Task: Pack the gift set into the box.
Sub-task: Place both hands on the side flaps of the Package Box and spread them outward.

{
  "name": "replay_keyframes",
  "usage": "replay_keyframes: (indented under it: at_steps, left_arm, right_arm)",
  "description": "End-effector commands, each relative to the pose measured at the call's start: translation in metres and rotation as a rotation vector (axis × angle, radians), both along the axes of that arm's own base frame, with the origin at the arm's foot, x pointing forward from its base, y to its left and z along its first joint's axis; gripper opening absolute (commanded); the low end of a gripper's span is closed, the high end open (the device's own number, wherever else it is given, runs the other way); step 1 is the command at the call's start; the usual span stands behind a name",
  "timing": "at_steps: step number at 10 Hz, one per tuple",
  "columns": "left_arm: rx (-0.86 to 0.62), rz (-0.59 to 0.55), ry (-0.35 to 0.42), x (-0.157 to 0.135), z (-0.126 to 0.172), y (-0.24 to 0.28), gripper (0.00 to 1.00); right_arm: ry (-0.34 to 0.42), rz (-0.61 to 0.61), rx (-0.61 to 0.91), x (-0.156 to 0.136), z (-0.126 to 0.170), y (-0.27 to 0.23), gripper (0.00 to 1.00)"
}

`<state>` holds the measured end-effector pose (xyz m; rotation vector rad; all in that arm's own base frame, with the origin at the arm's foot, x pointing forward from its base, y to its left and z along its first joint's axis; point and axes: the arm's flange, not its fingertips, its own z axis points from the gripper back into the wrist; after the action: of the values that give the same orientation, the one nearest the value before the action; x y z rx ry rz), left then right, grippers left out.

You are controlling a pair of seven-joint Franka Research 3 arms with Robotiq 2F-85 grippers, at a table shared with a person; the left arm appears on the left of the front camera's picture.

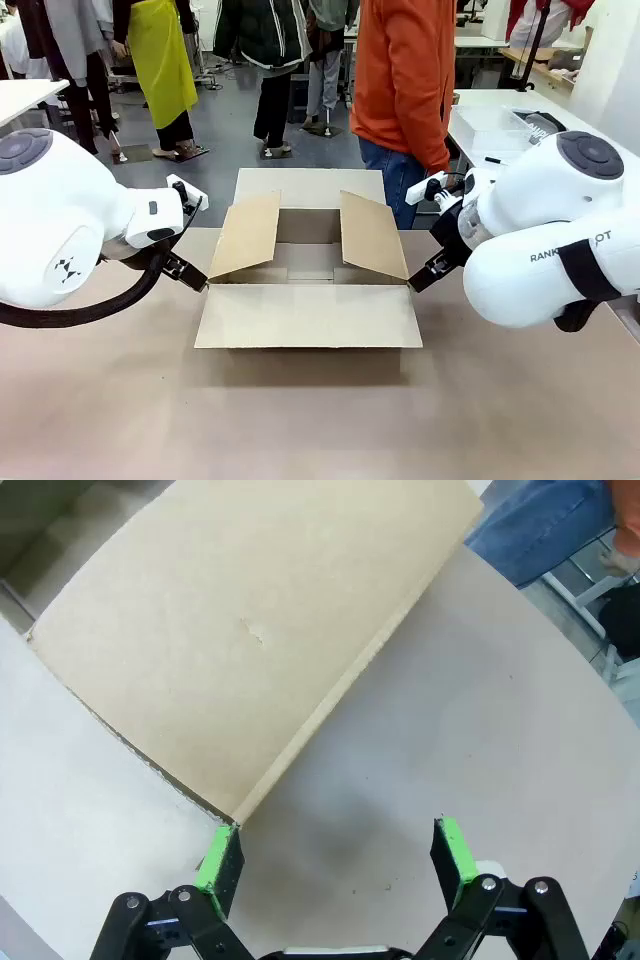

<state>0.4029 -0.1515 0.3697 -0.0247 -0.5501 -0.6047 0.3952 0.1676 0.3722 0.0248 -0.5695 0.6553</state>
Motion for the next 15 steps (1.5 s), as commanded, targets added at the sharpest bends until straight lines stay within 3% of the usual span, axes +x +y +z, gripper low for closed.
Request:
replay_keyframes:
  at_steps: [1,15]
  left_arm:
    - [0.000,0.000,0.000,-0.0001,0.0002,0.0000,1.00]
    - [0.000,0.000,0.000,0.0000,0.0000,0.0000,1.00]
  right_arm:
    - [0.000,0.000,0.000,0.0000,0.0000,0.0000,1.00]
    - [0.000,0.000,-0.001,0.0000,0.0000,0.0001,1.00]
